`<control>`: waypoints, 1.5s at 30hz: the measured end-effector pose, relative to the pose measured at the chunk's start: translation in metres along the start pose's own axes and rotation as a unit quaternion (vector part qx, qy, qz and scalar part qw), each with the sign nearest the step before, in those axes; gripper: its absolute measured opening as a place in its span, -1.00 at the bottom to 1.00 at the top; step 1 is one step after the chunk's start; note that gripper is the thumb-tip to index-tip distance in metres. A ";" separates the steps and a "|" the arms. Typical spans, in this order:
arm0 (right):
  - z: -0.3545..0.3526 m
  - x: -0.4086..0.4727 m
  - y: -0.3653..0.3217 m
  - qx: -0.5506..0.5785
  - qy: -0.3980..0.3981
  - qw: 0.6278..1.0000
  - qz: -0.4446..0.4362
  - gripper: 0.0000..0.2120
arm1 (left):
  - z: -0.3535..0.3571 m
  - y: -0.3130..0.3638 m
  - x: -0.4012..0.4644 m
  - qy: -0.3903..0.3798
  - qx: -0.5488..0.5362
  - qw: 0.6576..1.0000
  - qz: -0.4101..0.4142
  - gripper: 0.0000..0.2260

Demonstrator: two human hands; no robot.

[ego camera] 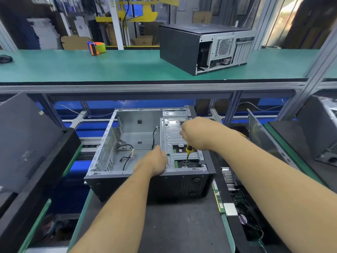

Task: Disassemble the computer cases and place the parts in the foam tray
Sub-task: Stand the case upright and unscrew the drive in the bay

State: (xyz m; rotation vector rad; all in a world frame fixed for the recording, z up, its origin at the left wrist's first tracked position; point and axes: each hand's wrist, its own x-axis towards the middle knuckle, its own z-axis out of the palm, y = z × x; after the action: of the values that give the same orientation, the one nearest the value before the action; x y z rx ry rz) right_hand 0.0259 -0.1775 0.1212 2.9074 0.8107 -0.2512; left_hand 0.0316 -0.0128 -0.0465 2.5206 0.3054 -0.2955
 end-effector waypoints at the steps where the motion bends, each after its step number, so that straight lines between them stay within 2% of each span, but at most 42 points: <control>1: 0.000 0.000 0.000 0.023 -0.007 1.000 -0.006 -0.88 | 0.000 0.000 0.000 0.001 0.000 1.000 0.001 -0.73; 2: -0.002 -0.001 0.001 0.046 -0.020 0.999 -0.018 -0.91 | 0.000 0.000 0.000 0.003 0.002 1.000 0.001 -0.74; 5: -0.004 -0.003 0.001 0.084 -0.057 0.994 -0.034 -0.79 | 0.000 -0.001 0.000 0.002 0.004 1.000 -0.001 -0.75; 7: -0.002 -0.002 0.000 0.054 -0.037 0.998 -0.010 -0.86 | 0.000 0.000 0.000 0.001 0.004 1.000 -0.005 -0.73; 9: -0.001 0.001 0.001 -0.009 -0.019 1.000 0.016 -0.82 | -0.001 -0.001 0.000 -0.001 0.004 1.000 -0.007 -0.72; 11: 0.001 0.001 0.003 -0.022 0.000 1.000 0.011 -0.85 | 0.000 -0.001 0.000 -0.003 0.006 1.000 -0.005 -0.72; 14: -0.002 -0.001 0.006 0.044 -0.019 0.998 -0.034 -0.89 | 0.001 -0.001 0.000 0.003 0.008 1.000 -0.001 -0.72; 17: -0.003 -0.004 0.007 0.134 -0.061 0.987 -0.072 -0.78 | 0.000 -0.001 0.001 0.004 0.011 1.000 -0.005 -0.71; 19: 0.000 -0.003 0.003 0.145 -0.048 0.987 -0.058 -0.85 | 0.001 -0.001 0.001 0.004 0.010 1.000 -0.008 -0.71; 20: 0.002 -0.002 0.001 0.133 -0.035 0.990 -0.038 -0.89 | 0.000 -0.001 0.001 0.004 0.010 1.000 -0.009 -0.71; 22: 0.001 -0.001 -0.003 0.051 -0.011 0.999 0.006 -0.77 | 0.000 -0.001 0.000 0.001 0.008 1.000 -0.011 -0.69; 24: 0.002 -0.001 -0.003 -0.006 0.013 1.000 0.004 -0.78 | 0.000 -0.001 0.001 -0.002 0.002 1.000 -0.010 -0.69; 27: 0.000 -0.002 -0.001 0.042 -0.014 0.999 -0.027 -0.91 | 0.000 0.000 0.001 0.001 0.002 1.000 -0.010 -0.68; 30: -0.006 -0.006 0.004 0.107 -0.059 0.991 -0.060 -0.82 | 0.000 0.000 0.000 0.000 0.004 1.000 -0.013 -0.68; 33: -0.001 -0.003 0.004 0.104 -0.035 0.993 -0.034 -0.90 | 0.000 0.000 0.000 0.000 0.005 1.000 -0.014 -0.66; 35: 0.002 -0.001 0.004 0.062 -0.013 0.998 0.008 -0.76 | 0.000 0.000 0.000 0.001 0.004 1.000 -0.016 -0.65; 37: 0.003 -0.001 0.004 0.049 -0.005 0.999 0.013 -0.68 | 0.000 0.000 0.000 0.000 0.002 1.000 -0.019 -0.63; 41: 0.003 -0.003 0.005 0.066 -0.007 0.998 -0.017 -0.90 | 0.000 0.000 0.000 0.005 -0.016 1.000 -0.019 -0.67; 45: 0.001 -0.005 0.007 0.081 -0.013 0.996 -0.016 -0.89 | 0.001 -0.002 -0.001 0.037 0.002 0.999 -0.015 -0.72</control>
State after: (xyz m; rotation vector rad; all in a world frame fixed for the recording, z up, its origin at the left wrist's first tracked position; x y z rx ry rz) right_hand 0.0256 -0.1859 0.1219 3.0356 0.8734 -0.3751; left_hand 0.0296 -0.0119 -0.0480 2.5364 0.3723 -0.2159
